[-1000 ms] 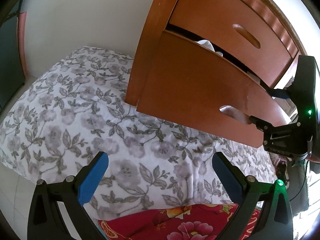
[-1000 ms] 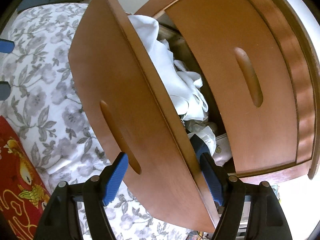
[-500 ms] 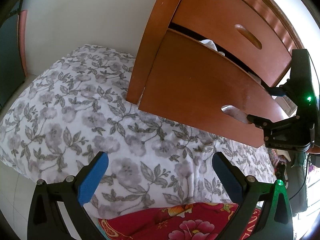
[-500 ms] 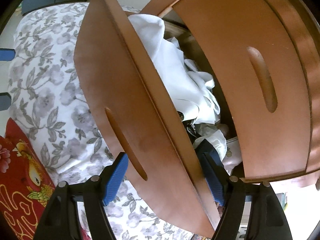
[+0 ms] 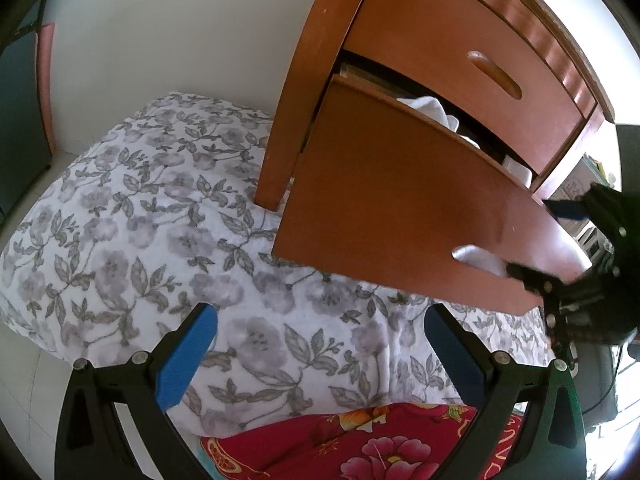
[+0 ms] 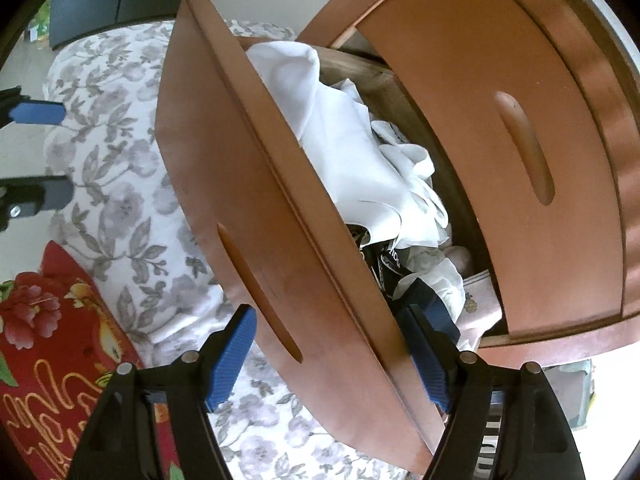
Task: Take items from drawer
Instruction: 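Pull the lower drawer outward with the right gripper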
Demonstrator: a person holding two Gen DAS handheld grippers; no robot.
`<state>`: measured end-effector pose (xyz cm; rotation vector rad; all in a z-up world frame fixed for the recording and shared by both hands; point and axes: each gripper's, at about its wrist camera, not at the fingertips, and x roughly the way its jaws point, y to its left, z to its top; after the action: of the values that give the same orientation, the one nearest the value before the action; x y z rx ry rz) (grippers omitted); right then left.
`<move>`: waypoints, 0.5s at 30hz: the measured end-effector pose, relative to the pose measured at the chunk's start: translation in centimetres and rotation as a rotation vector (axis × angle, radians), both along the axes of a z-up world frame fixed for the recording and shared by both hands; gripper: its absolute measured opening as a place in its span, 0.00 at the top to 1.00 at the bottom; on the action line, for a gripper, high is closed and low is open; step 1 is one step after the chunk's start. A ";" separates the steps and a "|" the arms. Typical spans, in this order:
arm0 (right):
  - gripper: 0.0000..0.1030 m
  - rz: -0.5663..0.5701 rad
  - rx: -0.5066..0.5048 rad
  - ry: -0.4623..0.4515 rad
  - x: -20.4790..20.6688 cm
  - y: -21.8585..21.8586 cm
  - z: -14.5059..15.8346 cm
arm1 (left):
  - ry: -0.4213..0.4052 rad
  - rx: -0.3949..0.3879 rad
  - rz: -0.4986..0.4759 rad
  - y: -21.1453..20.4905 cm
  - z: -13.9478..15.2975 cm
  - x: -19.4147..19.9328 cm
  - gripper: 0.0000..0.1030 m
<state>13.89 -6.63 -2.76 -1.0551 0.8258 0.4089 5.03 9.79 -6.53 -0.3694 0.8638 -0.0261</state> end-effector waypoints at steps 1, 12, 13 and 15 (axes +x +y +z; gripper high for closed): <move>0.22 0.006 0.000 0.004 -0.4 0.0 0.0 | 0.000 0.000 -0.001 0.0 0.0 0.0 0.00; 0.21 -0.003 0.074 -0.006 -2.4 -0.3 0.5 | -0.008 0.002 -0.005 -0.1 0.4 -0.4 0.00; 0.21 0.000 0.071 -0.008 -2.4 -0.2 0.5 | -0.007 0.003 -0.005 -0.1 0.4 -0.4 0.00; 0.21 0.001 0.063 -0.019 -2.6 -0.2 0.4 | -0.007 0.003 -0.007 -0.1 0.5 -0.5 0.00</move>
<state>11.33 -6.83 -2.38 -1.0002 0.7903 0.4225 4.55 9.72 -6.05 -0.3631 0.8585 -0.0324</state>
